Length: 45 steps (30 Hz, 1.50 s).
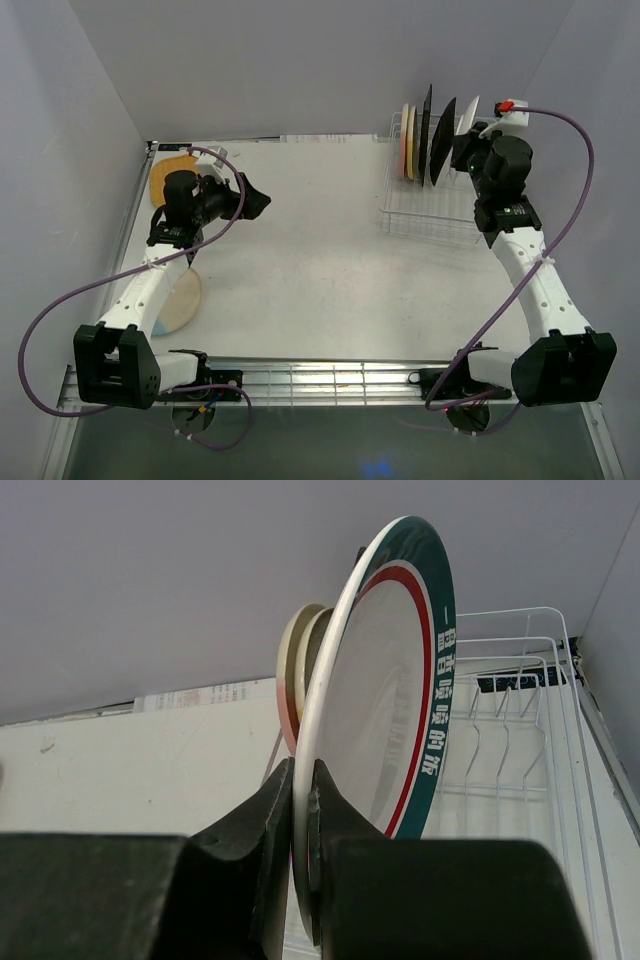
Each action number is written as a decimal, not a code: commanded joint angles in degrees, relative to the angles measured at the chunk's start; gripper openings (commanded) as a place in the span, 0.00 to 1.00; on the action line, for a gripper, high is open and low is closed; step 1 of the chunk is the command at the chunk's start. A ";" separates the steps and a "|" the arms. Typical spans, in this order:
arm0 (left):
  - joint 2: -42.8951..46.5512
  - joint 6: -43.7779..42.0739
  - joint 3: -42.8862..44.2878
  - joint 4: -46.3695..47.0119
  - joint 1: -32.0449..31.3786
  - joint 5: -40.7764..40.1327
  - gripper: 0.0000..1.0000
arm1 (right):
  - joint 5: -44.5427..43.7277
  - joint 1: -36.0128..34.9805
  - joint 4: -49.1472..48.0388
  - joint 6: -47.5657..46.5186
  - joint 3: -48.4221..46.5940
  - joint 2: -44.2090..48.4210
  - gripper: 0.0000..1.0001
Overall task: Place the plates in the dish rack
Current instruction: Pick up the plate from the dish rack.
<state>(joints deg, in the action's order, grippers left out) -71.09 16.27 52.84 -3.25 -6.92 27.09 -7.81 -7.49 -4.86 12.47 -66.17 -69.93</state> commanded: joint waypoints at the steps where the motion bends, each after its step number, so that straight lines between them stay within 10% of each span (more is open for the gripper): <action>1: 2.62 -0.80 -0.72 1.75 0.15 1.91 0.96 | 6.13 4.65 -7.27 3.42 -3.35 -0.73 0.08; 24: 2.89 -2.03 -2.22 2.81 0.15 7.36 0.96 | 29.96 18.20 -27.12 6.95 2.62 -11.80 0.08; 45: 5.00 -2.30 -3.36 4.74 0.15 11.76 0.96 | 39.10 23.57 -64.29 24.53 11.24 -26.74 0.08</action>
<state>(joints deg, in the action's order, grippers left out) -68.62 14.81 50.06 0.47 -6.92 37.32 29.45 15.77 -55.79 34.17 -53.93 -95.88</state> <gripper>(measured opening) 0.959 0.111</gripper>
